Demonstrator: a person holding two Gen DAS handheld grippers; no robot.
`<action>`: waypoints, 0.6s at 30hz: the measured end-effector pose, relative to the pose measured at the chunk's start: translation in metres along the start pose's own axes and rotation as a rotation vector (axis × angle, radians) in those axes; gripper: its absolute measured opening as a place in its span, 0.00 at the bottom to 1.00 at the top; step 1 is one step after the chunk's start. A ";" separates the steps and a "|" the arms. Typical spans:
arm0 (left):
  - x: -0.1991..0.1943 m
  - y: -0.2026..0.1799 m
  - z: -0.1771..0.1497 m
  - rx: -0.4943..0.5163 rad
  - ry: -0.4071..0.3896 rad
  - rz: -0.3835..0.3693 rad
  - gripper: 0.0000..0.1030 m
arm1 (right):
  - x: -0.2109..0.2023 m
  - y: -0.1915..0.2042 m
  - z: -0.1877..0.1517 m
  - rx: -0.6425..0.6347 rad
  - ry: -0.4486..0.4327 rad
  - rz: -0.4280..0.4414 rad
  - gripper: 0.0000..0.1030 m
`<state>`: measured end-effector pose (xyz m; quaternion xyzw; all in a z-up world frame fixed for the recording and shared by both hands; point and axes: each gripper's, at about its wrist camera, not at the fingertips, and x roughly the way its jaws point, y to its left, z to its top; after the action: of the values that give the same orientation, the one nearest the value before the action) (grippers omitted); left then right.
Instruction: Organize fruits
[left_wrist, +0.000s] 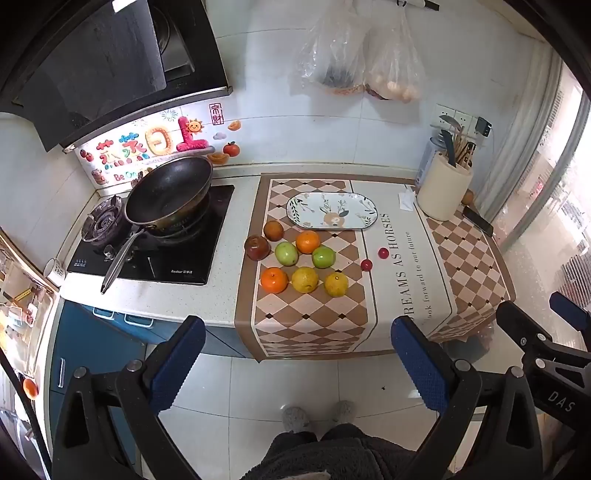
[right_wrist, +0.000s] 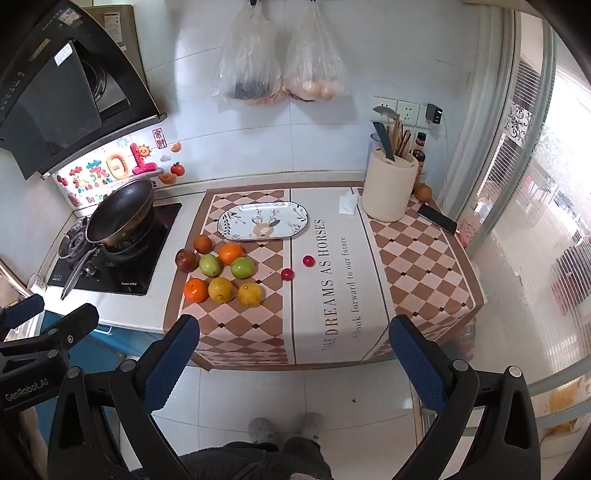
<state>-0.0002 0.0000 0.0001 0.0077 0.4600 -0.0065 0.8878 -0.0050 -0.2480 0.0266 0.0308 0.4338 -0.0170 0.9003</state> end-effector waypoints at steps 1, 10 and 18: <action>0.000 0.000 0.000 0.000 0.001 0.000 1.00 | 0.000 0.000 0.000 -0.001 0.001 0.003 1.00; 0.000 0.000 0.000 -0.007 0.005 -0.009 1.00 | -0.004 -0.001 0.000 0.004 -0.002 0.004 1.00; 0.000 0.000 0.000 -0.009 0.005 -0.012 1.00 | -0.006 -0.002 -0.002 0.005 -0.007 0.009 1.00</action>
<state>-0.0002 0.0005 0.0000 0.0011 0.4621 -0.0099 0.8868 -0.0105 -0.2499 0.0295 0.0350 0.4303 -0.0140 0.9019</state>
